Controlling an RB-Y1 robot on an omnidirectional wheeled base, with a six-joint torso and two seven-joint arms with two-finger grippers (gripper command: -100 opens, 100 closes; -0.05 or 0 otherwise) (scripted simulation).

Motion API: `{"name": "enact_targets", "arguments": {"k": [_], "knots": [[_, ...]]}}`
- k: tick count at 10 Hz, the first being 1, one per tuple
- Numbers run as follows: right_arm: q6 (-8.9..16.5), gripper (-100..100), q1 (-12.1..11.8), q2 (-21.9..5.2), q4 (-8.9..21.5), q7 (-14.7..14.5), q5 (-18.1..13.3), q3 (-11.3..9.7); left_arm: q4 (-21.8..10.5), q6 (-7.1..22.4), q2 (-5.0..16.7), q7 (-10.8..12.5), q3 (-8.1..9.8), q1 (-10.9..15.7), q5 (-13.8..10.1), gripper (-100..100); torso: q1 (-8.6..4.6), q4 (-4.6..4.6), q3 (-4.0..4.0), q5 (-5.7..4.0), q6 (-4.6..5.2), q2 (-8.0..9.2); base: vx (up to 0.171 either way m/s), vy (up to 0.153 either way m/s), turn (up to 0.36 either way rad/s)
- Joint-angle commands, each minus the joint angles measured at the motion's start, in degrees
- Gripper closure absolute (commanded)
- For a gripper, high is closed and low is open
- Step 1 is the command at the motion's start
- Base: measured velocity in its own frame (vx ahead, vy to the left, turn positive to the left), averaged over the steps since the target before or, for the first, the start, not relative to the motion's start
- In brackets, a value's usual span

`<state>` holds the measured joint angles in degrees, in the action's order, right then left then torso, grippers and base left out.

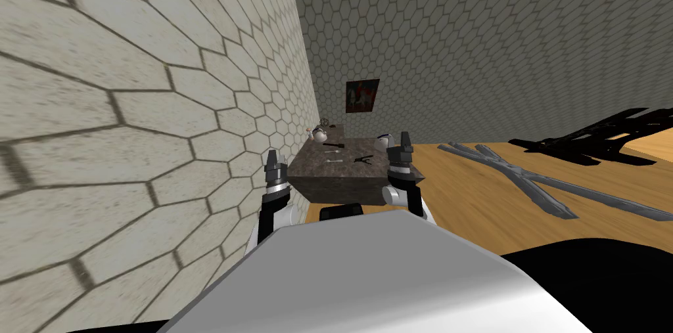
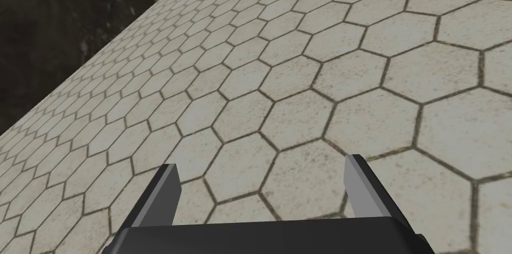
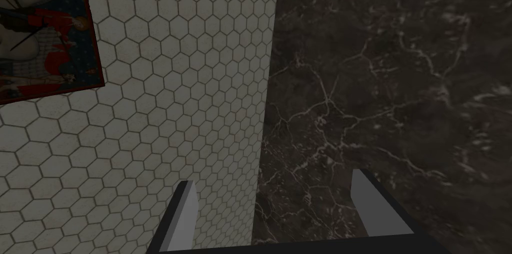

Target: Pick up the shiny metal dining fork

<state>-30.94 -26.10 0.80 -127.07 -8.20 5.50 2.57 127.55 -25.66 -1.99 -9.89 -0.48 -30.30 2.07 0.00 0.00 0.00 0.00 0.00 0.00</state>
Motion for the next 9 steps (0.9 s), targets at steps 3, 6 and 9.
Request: {"name": "enact_targets", "arguments": {"k": [3,6,9], "knots": [[0.00,0,0.00,0.00,0.00,0.00,0.00,0.00,-1.45,2.39,5.79,-0.57,-0.36,2.87,-0.08,-100,-0.04,0.02,0.06,-0.01,0.00,0.12,-0.037,-0.016,0.014],[0.00,0,0.01,0.01,0.00,0.00,0.00,-0.01,-4.22,6.68,9.78,-1.56,-0.86,7.87,-0.22,-100,-0.15,0.05,0.14,-0.03,0.01,0.24,-0.071,-0.048,0.026],[0.00,0,0.01,0.01,0.00,0.00,0.00,-0.01,-6.88,10.62,11.64,-2.42,-1.18,12.35,-0.36,-100,-0.17,0.08,0.20,-0.04,0.01,0.35,-0.088,-0.041,0.026]]}}
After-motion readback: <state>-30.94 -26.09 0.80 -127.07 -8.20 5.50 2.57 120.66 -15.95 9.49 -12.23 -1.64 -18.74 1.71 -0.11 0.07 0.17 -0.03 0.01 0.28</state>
